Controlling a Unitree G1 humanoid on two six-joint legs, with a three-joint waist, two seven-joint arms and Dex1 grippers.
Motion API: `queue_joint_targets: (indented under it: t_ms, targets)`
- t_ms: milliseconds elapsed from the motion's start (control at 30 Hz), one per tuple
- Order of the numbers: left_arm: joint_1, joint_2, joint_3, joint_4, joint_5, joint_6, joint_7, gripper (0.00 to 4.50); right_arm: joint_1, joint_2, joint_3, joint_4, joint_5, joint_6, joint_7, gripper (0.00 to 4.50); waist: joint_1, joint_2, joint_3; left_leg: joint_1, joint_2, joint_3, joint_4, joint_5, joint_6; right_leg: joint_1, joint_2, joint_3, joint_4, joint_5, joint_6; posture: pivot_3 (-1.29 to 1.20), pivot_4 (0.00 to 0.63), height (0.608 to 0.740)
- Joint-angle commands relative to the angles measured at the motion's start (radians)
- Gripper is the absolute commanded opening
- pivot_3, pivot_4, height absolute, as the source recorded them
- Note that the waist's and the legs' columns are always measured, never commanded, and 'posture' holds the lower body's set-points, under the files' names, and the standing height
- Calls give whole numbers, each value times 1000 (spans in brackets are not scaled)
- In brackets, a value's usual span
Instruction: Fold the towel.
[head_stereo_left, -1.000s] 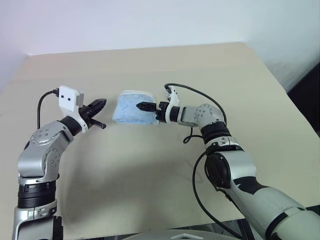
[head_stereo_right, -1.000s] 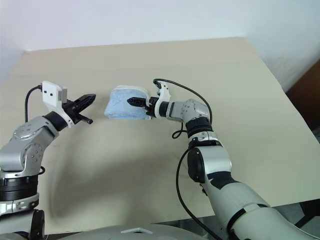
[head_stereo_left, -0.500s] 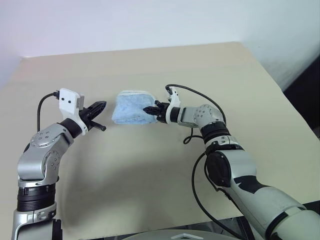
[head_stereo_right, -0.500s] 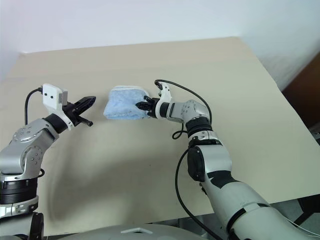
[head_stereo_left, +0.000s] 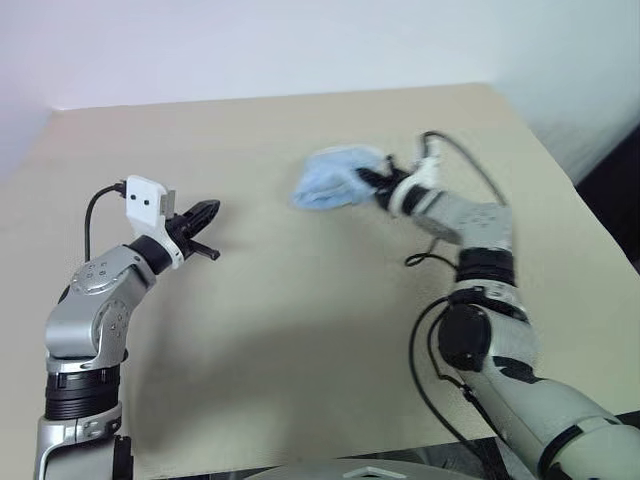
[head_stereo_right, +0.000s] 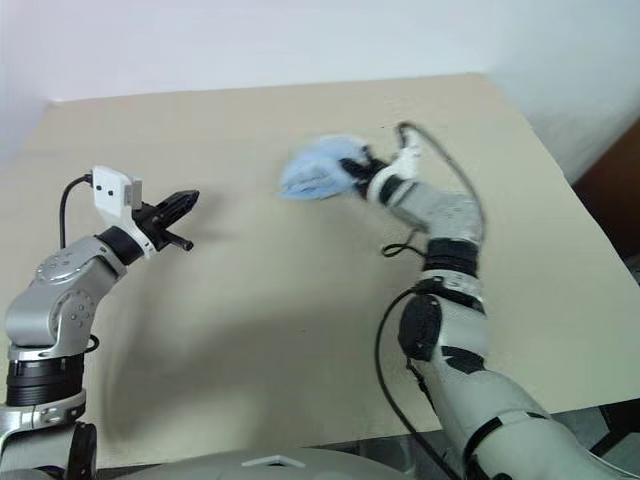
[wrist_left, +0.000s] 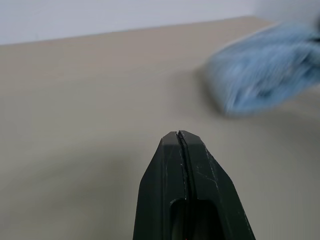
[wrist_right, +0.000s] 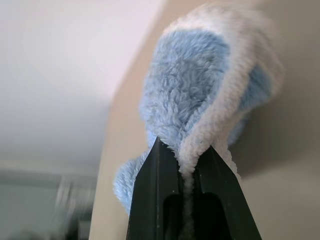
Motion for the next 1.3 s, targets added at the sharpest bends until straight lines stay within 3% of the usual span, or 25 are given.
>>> queue_joint_targets:
  t_ms: [33, 200, 500, 633, 967, 1100, 1200, 1300]
  targets:
    - [-32, -11, -26, -17, -6, -10, -12, 0, 42, -76, -123, -182, 101, 59, -142, 57, -1, 0, 0, 0, 0, 0, 0, 0, 0, 0, 0, 0, 0, 0, 0, 0, 150, 728]
    - [-103, -32, -87, 55, 10, -25, -54, 0, 150, -134, -294, -367, 183, 137, -419, 57, -4, 0, 0, 1, 1, 1, 0, 0, 1, 1, 0, 0, 0, 0, 0, 0, 150, 728]
    - [-196, -68, -168, 144, 42, -52, -115, 0, 284, -34, -342, -561, 281, 192, -722, 57, -4, 0, 0, 3, 2, 4, 2, 1, 3, 2, 1, 2, 0, 0, 0, 0, 150, 728]
    - [-202, -75, -176, 160, 49, -58, -126, 0, 321, -37, -343, -595, 346, 171, -779, 1091, -3, 0, 0, 2, 2, 4, 2, 1, 3, 3, 1, 2, 1, 0, 0, 0, 150, 728]
    - [-203, -97, -192, 177, 59, -61, -146, 0, 419, -68, -280, -659, 549, 58, -863, 4469, -3, 0, 0, 2, 2, 4, 2, 1, 4, 3, 1, 2, 0, -1, 0, 0, 150, 728]
    - [-217, -100, -198, 207, 71, -75, -158, 0, 487, -130, -225, -699, 535, 10, -875, 4469, -3, 0, 0, 2, 2, 4, 2, 1, 4, 3, 1, 2, 0, -1, 1, 0, 150, 728]
    - [-226, -90, -180, 252, 101, -109, -143, 0, 573, -260, -112, -757, 420, 6, -742, 4469, 1, 0, 0, 2, 1, 4, 2, 1, 4, 3, 1, 2, -1, -1, 1, 0, 150, 728]
    - [-226, -43, -179, 327, 182, -186, -123, 0, 723, -535, 200, -887, 163, -44, -430, 4469, -2, 1, 0, 2, 1, 5, 2, 0, 5, 3, 0, 2, -1, -3, 3, 0, 150, 728]
